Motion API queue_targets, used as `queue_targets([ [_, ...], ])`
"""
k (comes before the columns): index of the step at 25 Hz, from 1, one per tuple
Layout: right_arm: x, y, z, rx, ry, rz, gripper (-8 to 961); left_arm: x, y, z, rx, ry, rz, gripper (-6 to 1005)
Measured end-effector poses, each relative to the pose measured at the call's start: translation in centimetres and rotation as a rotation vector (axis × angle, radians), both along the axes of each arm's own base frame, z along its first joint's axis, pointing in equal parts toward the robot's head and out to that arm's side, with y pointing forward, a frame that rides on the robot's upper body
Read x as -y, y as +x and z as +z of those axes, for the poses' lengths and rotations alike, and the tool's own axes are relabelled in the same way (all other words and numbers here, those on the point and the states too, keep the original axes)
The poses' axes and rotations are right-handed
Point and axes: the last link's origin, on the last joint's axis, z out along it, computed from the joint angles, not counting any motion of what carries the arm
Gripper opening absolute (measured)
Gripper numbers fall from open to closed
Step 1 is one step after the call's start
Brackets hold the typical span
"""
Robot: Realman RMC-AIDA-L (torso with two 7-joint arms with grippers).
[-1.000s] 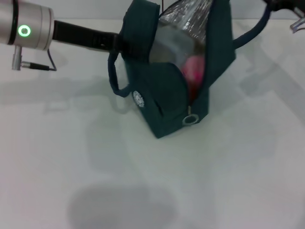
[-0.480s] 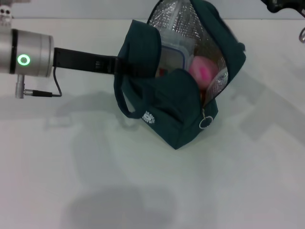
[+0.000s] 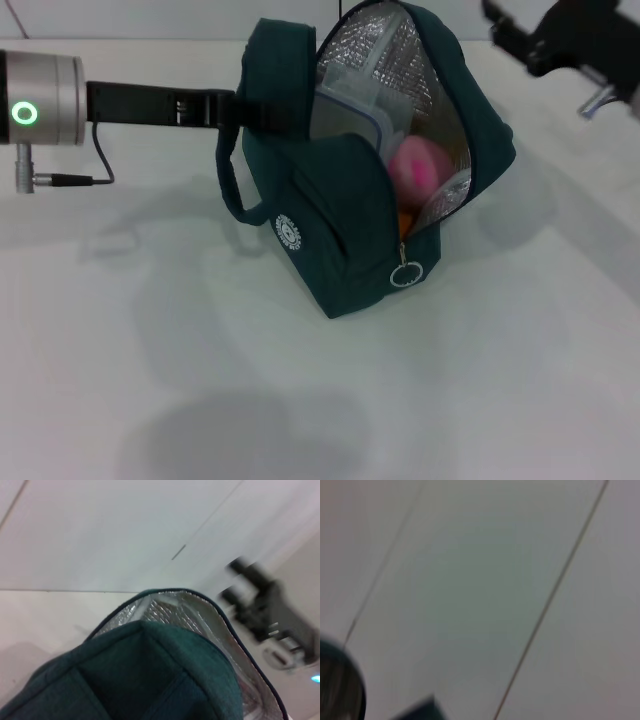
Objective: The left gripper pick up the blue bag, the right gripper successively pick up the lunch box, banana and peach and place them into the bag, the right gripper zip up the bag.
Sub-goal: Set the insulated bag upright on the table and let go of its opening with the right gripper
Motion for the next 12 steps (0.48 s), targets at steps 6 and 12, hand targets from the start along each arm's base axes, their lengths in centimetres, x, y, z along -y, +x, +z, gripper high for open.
queue_targets([
  [6,-1.1,0.5,-4.4,0.034,-0.179,-0.082,603,-0.4,-0.4,0.2,-0.013,0.015,0.021,47],
  [12,-1.5,0.6,-6.0,0.099,-0.22,-0.116,603,-0.5,-0.4,0.2,-0.016,0.017,0.023,47],
])
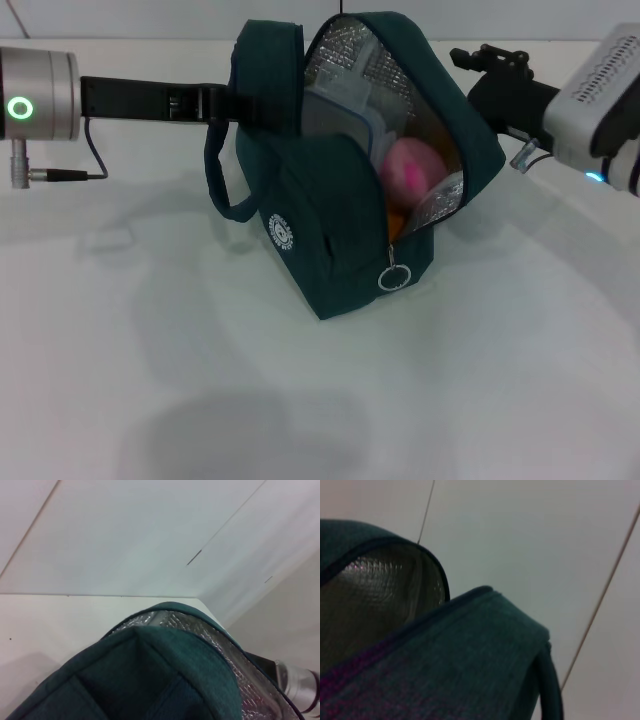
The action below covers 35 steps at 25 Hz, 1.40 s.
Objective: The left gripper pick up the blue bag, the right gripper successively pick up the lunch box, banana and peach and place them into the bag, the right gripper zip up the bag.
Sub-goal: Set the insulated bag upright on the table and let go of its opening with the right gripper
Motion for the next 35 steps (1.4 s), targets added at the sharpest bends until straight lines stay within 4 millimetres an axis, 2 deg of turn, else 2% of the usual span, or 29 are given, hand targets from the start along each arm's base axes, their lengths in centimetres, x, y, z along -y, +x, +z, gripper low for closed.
queue_targets([
  [3,-0.4,-0.4,-0.6,0.02,-0.02,0.001,604,0.0,0.0,0.0,0.0,0.0,0.0,47],
  [6,-1.2,-1.0,-0.1,0.024,0.006,0.005,604,0.0,0.0,0.0,-0.001,0.001,-0.003,47],
  [9,-2.8,-1.6,1.7,0.027,0.089,0.012,604,0.1,-0.1,-0.1,0.0,-0.001,-0.003,47],
  [12,-4.3,-2.0,4.3,0.024,0.214,0.031,604,0.4,-0.4,-0.1,0.001,-0.006,0.004,47],
  [14,-4.9,-2.4,6.1,0.006,0.288,0.051,604,0.6,-0.8,-0.1,0.0,-0.007,0.011,48],
  [18,-4.9,-3.1,7.4,-0.032,0.335,0.093,604,0.9,-1.5,0.1,-0.005,-0.003,0.029,48],
  [20,-4.0,-4.2,8.4,-0.06,0.362,0.162,604,1.0,-1.8,0.2,-0.007,-0.001,0.033,48],
  [24,-2.6,-5.4,8.9,-0.059,0.372,0.23,604,1.0,-1.9,0.2,-0.012,0.002,0.027,48],
  [25,-1.3,-6.9,9.3,-0.05,0.385,0.289,604,1.0,-1.9,0.2,-0.014,0.003,0.028,48],
  [28,0.4,-8.9,9.5,-0.026,0.4,0.353,604,1.0,-2.2,0.2,-0.026,0.005,0.033,48],
  [33,2.9,-12.4,7.9,0.051,0.383,0.472,604,1.0,-2.2,0.2,-0.032,0.007,0.034,48],
  [35,3.1,-12.6,7.0,0.07,0.367,0.469,605,0.8,-2.1,0.2,-0.035,0.014,0.032,48],
])
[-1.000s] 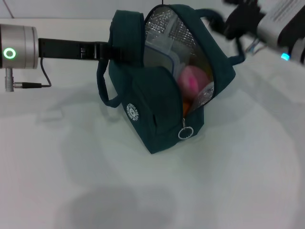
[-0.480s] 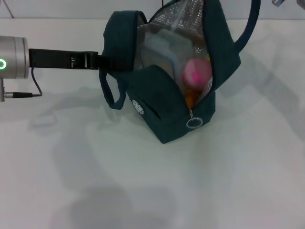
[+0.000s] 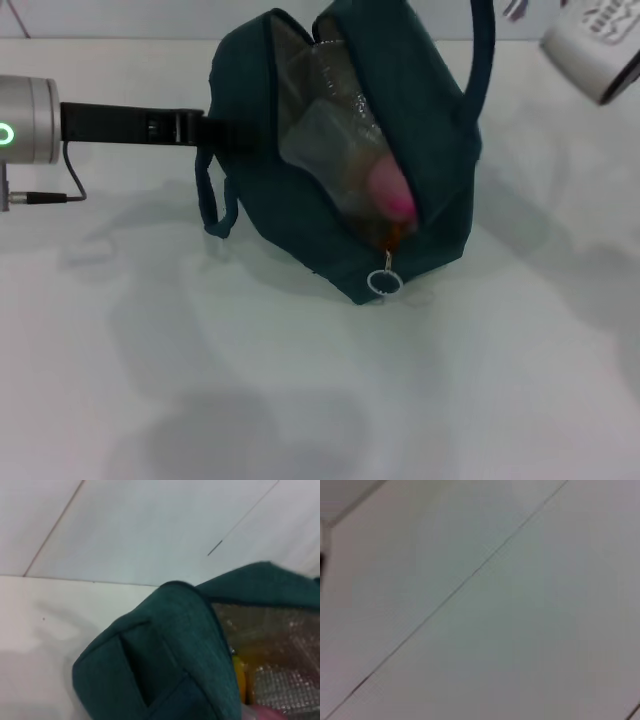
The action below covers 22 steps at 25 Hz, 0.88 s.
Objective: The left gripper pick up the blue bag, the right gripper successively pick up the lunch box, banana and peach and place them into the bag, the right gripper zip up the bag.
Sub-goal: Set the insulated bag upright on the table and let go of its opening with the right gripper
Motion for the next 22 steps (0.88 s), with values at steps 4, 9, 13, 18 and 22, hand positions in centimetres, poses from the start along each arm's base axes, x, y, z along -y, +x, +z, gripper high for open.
queue_targets([
  [4,-0.7,2.3,-1.7,0.028,-0.045,-0.082,605,-0.5,0.5,0.0,-0.004,0.013,-0.012,48],
  [9,-0.3,4.5,-3.9,0.036,-0.128,-0.153,605,-1.0,0.2,1.2,-0.014,0.039,0.0,48],
  [13,0.5,5.3,-4.8,0.031,-0.167,-0.176,605,-1.5,-0.7,1.4,-0.053,0.068,0.031,47],
  [18,2.2,4.9,-6.1,0.03,-0.228,-0.155,604,-1.8,-1.3,1.3,-0.11,0.072,0.043,47],
  [22,2.8,5.0,-6.4,0.053,-0.219,-0.162,603,-1.9,-1.2,0.9,-0.147,0.054,0.035,48],
])
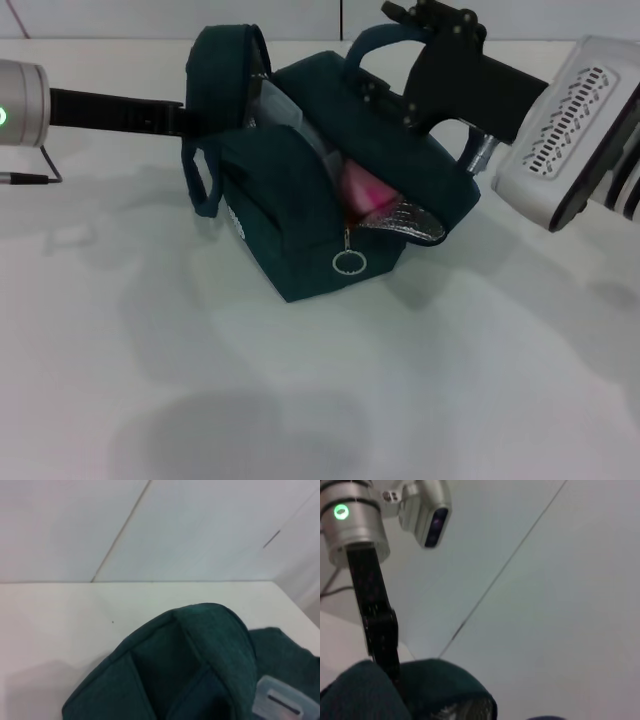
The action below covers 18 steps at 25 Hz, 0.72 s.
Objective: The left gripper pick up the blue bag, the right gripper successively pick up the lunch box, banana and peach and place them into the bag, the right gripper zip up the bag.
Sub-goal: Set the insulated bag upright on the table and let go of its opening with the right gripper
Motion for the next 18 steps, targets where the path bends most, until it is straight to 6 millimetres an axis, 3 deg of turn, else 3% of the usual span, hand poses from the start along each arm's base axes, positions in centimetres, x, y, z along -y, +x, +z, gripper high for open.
queue_targets([
  [7,-1.2,2.3,0.7,0.02,0.054,-0.135,604,-0.5,0.6,0.0,-0.012,0.005,-0.021,48],
  [18,0.7,3.3,-0.9,-0.018,-0.031,-0.195,604,-1.3,1.0,1.0,-0.063,0.021,-0.074,47],
])
